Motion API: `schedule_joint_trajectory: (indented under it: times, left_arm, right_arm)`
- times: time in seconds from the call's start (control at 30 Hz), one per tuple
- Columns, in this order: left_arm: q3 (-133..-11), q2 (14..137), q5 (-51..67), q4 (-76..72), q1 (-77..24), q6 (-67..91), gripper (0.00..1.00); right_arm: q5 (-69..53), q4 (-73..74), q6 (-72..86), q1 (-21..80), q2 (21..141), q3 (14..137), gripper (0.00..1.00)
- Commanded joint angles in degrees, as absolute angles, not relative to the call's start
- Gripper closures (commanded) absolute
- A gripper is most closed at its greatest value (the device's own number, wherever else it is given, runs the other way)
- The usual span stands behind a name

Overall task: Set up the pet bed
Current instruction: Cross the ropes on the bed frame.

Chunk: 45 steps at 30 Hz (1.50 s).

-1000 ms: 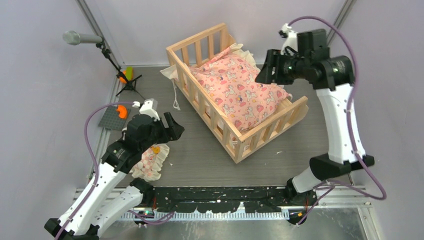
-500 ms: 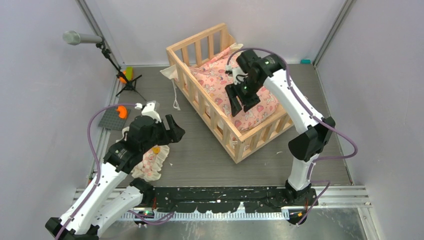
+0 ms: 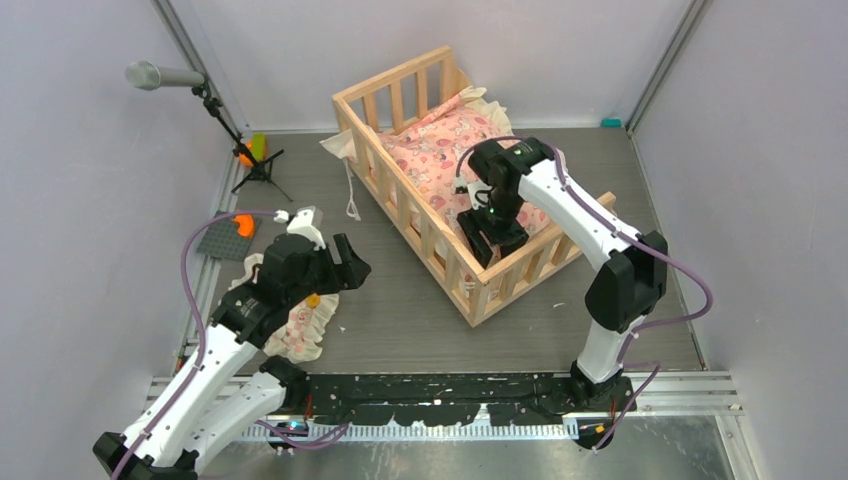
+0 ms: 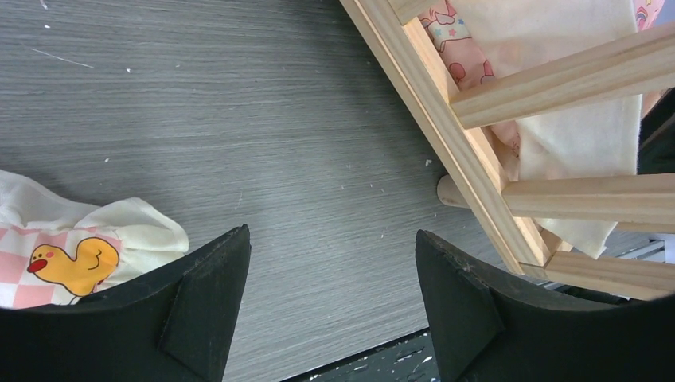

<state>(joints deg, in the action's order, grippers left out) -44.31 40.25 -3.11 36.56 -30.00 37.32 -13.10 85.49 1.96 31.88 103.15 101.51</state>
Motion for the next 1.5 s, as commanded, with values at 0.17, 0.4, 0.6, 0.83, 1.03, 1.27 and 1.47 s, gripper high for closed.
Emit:
schedule_joint_trajectory:
  times: [0.17,0.4,0.6,0.83,1.03,1.27,1.47]
  left_arm:
    - [-43.5,39.9,-1.9,34.0,-30.1,37.6,0.23]
    - [-42.7,40.4,-1.2,32.9,-30.1,38.2,0.23]
    - [-42.9,40.7,-0.7,32.7,-30.1,38.0,0.23]
    - [-43.1,41.4,-0.3,32.4,-30.1,38.1,0.23]
    - [-43.3,42.0,-0.3,32.1,-30.1,38.1,0.23]
    - [-43.2,41.6,-0.3,32.2,-30.1,38.2,0.23]
    - [-43.5,41.6,-0.3,32.2,-30.1,38.6,0.23]
  right_arm:
    - [-21.6,81.7,1.2,33.5,95.5,96.2,0.37]
    - [-23.3,81.9,0.4,34.0,94.5,94.1,0.42]
    - [-22.7,82.2,0.3,34.6,96.2,91.9,0.39]
    - [-23.4,80.5,0.7,35.0,98.0,89.4,0.38]
    - [-22.6,77.2,1.6,35.0,98.1,88.1,0.51]
    - [-23.4,76.0,2.2,35.0,96.0,89.1,0.86]
    - [-19.1,76.5,4.3,35.0,93.0,92.9,1.00]
